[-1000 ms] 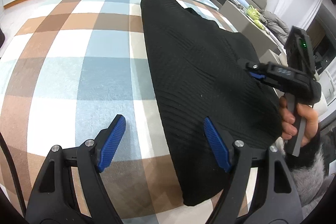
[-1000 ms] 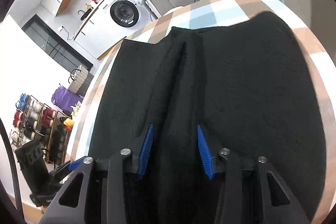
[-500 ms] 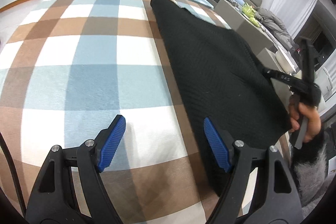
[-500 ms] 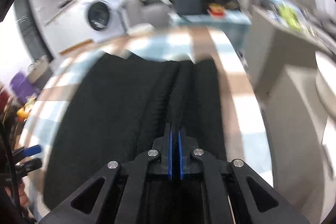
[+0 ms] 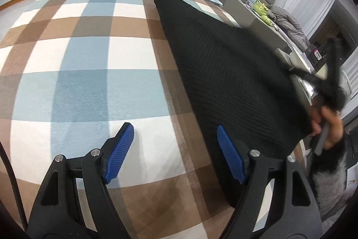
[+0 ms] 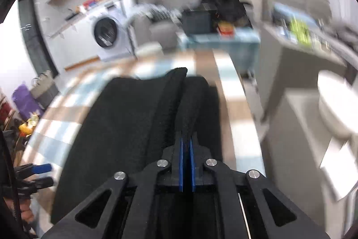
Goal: Fold small clothes
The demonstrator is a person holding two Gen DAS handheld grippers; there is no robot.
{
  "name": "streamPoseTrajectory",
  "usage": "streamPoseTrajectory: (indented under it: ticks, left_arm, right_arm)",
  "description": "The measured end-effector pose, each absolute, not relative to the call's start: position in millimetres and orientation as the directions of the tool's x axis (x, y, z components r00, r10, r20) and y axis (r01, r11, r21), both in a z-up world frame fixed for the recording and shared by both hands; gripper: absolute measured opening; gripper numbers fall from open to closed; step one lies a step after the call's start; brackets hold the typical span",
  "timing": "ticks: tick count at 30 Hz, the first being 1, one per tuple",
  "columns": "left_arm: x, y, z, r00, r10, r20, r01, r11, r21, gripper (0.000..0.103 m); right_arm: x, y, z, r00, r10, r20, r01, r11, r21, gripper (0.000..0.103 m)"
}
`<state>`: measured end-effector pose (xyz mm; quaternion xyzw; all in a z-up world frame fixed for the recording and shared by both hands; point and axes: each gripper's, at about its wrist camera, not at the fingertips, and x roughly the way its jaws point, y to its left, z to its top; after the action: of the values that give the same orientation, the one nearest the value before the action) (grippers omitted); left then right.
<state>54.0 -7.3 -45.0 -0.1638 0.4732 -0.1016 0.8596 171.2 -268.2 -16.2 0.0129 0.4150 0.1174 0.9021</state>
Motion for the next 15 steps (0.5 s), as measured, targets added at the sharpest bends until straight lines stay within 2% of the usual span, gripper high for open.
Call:
streamPoseTrajectory:
  ticks: [2,4,6,7,9,11,13,14,15]
  left_arm:
    - [57.9,-11.3,-44.4,0.534,-0.332,-0.777,0.033,0.927,-0.374,0.075]
    - [64.6,-15.6,-43.4,0.537,-0.336,-0.774,0.042,0.927,-0.374,0.075]
    - [70.6,-18.7,-43.4,0.539,-0.349,-0.766,0.048,0.921,-0.386,0.075]
    - [75.8,-21.3,-44.1,0.540,-0.360,-0.761,0.054,0.917,-0.396,0.075]
    - [87.6,-27.8,-46.0,0.539,-0.369,-0.757,0.061,0.914,-0.401,0.075]
    - [98.3,-33.4,-48.1,0.538,-0.372,-0.757,0.068,0.914,-0.401,0.070]
    - [106.5,-37.9,-49.7,0.543,-0.355,-0.761,0.066,0.921,-0.383,0.048]
    - [110.9,-40.4,-50.4,0.546,-0.349,-0.762,0.070,0.925,-0.373,0.040]
    - [114.8,-42.4,-51.9,0.540,-0.353,-0.764,0.074,0.924,-0.374,0.023]
  right_arm:
    - [180.1,-272.9,-36.4,0.566,0.174,-0.806,-0.154,0.983,0.104,0.007]
    - [179.8,-276.9,-40.9,0.547,0.163,-0.821,-0.136,0.985,0.105,0.014]
    - [174.3,-283.2,-37.2,0.552,0.182,-0.814,-0.134,0.983,0.129,0.032]
    - [171.6,-286.1,-35.9,0.551,0.192,-0.812,-0.133,0.981,0.142,0.036]
    - [165.9,-290.2,-36.6,0.539,0.230,-0.810,-0.149,0.973,0.177,0.036]
    - [162.7,-290.1,-40.9,0.509,0.252,-0.823,-0.159,0.967,0.199,0.036]
    - [160.1,-290.3,-45.9,0.491,0.256,-0.833,-0.157,0.966,0.204,0.036]
    - [157.0,-289.7,-47.7,0.489,0.258,-0.833,-0.160,0.966,0.205,0.036]
    - [156.4,-289.7,-48.9,0.487,0.264,-0.832,-0.163,0.964,0.211,0.036]
